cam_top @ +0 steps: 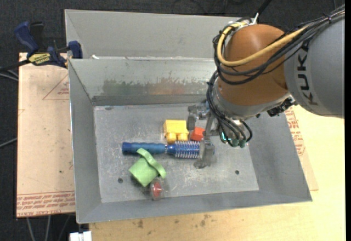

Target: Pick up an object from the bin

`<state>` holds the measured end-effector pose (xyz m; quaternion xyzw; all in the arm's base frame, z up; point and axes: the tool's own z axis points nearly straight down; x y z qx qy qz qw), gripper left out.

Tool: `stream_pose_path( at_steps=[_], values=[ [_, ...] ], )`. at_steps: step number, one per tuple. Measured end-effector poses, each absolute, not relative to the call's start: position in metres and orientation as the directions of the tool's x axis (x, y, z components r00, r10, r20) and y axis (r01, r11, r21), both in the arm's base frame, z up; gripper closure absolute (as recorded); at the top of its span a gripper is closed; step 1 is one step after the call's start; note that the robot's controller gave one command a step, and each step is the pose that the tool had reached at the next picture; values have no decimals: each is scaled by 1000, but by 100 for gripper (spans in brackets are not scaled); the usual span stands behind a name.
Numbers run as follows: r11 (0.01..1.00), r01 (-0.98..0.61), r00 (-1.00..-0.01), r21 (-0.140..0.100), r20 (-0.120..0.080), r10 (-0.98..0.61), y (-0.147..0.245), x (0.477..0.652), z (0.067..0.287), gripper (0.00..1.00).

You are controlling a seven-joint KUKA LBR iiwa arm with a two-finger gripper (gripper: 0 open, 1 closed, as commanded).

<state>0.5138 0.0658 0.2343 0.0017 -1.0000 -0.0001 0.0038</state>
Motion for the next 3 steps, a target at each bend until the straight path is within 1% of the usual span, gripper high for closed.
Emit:
stream_pose_path(
  at_steps=[1, 2, 3],
  values=[
    [945, -326, -945, 2, 2, -326, 131, 537, 97, 0],
    [956, -293, -956, 4, -9, -292, 202, 529, 86, 0],
    [958, -285, -958, 2, -3, -285, 197, 529, 85, 100]
  ],
)
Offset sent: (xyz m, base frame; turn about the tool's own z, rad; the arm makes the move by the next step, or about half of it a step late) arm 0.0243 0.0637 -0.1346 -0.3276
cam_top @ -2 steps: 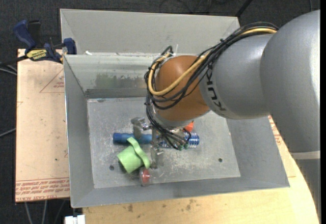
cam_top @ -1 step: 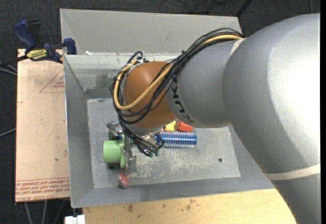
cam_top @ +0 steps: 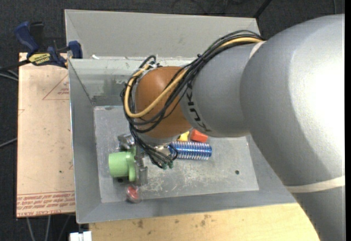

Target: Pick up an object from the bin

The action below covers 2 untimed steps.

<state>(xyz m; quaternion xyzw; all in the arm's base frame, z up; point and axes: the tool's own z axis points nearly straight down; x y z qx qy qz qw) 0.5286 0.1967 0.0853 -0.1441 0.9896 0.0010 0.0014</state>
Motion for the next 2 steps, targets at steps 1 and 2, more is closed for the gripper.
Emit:
stream_pose_path(
  at_steps=[1, 2],
  values=[
    [732, -681, -732, -3, -14, -681, 210, 549, 77, 100],
    [141, -990, -141, -10, -10, -990, 189, 577, 77, 100]
  ],
)
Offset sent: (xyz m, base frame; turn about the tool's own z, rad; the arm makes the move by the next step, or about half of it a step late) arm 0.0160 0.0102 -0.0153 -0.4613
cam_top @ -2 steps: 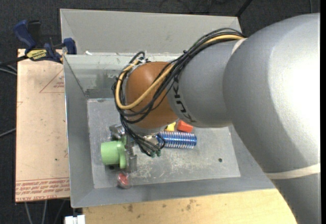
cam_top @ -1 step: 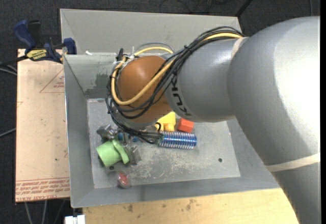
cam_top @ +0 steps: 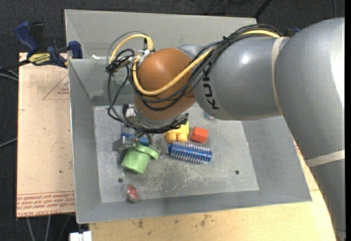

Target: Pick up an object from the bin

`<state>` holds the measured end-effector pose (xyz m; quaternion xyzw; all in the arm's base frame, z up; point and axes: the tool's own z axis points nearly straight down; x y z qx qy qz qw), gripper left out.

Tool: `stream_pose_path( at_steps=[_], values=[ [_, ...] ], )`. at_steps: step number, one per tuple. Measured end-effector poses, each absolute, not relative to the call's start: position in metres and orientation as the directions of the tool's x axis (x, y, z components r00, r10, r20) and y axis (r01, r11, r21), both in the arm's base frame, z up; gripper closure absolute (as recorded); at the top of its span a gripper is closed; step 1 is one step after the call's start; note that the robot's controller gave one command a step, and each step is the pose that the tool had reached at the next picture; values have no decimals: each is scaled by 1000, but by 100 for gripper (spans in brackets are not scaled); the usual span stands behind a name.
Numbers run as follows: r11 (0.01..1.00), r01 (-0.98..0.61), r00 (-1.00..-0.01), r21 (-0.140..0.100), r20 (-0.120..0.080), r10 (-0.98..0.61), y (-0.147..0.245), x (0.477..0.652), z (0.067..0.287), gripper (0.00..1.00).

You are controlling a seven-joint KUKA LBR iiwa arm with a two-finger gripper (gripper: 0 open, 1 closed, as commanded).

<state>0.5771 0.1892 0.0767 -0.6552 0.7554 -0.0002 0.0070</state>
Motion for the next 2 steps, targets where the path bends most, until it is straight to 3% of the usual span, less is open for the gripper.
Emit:
stream_pose_path(
  at_steps=[1, 2],
  values=[
    [142, -990, -142, -9, -11, -990, 189, 577, 77, 100],
    [131, -991, -131, -9, -6, -991, 173, 555, 222, 100]
  ],
)
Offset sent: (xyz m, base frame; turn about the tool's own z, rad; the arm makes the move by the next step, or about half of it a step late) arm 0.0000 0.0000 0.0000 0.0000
